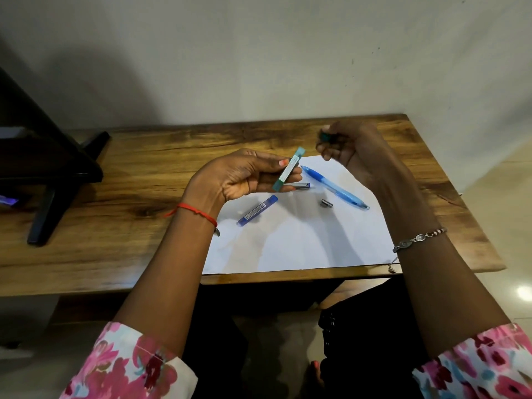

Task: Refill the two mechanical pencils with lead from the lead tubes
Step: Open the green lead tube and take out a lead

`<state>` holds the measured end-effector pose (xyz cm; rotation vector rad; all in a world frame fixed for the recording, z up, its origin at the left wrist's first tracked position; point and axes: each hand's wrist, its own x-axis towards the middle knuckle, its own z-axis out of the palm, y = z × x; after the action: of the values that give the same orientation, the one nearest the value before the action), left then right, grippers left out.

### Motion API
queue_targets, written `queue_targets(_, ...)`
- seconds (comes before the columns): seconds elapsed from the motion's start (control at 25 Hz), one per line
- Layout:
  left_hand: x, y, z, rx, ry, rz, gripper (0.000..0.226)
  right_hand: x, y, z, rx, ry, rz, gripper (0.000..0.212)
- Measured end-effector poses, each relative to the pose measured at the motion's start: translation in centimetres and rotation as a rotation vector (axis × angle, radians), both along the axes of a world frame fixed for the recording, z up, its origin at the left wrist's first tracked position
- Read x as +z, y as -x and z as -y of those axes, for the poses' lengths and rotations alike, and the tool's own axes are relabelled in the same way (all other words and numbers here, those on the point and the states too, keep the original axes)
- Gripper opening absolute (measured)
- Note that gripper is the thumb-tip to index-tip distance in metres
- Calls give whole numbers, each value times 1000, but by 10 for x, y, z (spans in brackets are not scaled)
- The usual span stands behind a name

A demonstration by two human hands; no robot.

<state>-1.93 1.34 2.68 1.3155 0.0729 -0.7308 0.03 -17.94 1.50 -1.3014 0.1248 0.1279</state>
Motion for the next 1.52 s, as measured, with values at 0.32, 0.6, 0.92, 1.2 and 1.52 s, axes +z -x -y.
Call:
queue_targets(0.32,-3,-3,0,-31,-95,13,17,-1,7,2,327,155,-117,10)
queue_targets(0.6,-5,-6,2,-31,-146,24,14,-4,7,6,332,120,-206,13)
queue_targets(0.92,-3,-4,3,-3,-106,-18,17,-1,9,4,348,82,-286,13)
queue_targets(1.2,-5,-6,1,-47,-140,6,23,-1,8,4,347,106,-299,11)
queue_targets(1.52,-2,-5,1,-47,-119,-7,22,-1,9,3,346,105,-312,15)
